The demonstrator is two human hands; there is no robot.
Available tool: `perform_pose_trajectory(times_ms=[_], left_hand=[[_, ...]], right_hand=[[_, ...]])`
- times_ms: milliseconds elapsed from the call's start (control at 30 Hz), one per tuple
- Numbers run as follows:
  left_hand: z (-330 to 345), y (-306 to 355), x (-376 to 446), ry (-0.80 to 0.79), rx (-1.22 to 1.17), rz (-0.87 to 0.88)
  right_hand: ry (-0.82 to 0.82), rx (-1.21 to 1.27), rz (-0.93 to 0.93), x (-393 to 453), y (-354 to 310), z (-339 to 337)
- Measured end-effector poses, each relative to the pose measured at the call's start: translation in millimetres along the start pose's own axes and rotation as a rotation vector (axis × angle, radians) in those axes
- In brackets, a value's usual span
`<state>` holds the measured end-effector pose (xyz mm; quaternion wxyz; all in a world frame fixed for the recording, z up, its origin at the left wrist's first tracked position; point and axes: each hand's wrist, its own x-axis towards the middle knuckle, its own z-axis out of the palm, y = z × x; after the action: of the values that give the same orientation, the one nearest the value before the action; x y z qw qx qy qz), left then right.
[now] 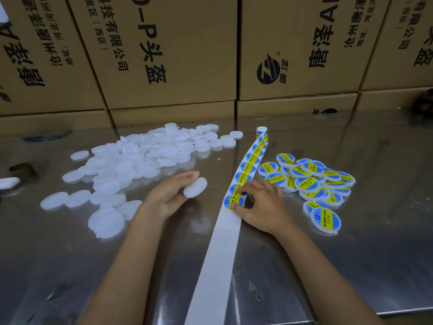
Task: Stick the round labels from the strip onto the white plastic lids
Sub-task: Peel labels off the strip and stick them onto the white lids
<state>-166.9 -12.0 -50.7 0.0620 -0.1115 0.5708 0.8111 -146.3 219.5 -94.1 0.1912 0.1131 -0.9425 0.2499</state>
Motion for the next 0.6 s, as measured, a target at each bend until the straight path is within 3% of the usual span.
perform_pose_trajectory(times_ms=[167,333,467,600], left_hand=[[33,-13,17,-0.040,-0.207,-0.162],[43,-17,13,-0.191,-0.255,-0.270],[43,-18,13,-0.172,-0.314,-0.216],[48,-21,6,-0.175,-0.137,-0.076]], right_hand=[[0.018,0.061,-0.015,0,-2,-3],[0.009,0.080,-0.002,0,-4,-4],[0.000,0.098,0.009,1,-4,-5],[-0.005,0.112,0.014,0,-5,-6]])
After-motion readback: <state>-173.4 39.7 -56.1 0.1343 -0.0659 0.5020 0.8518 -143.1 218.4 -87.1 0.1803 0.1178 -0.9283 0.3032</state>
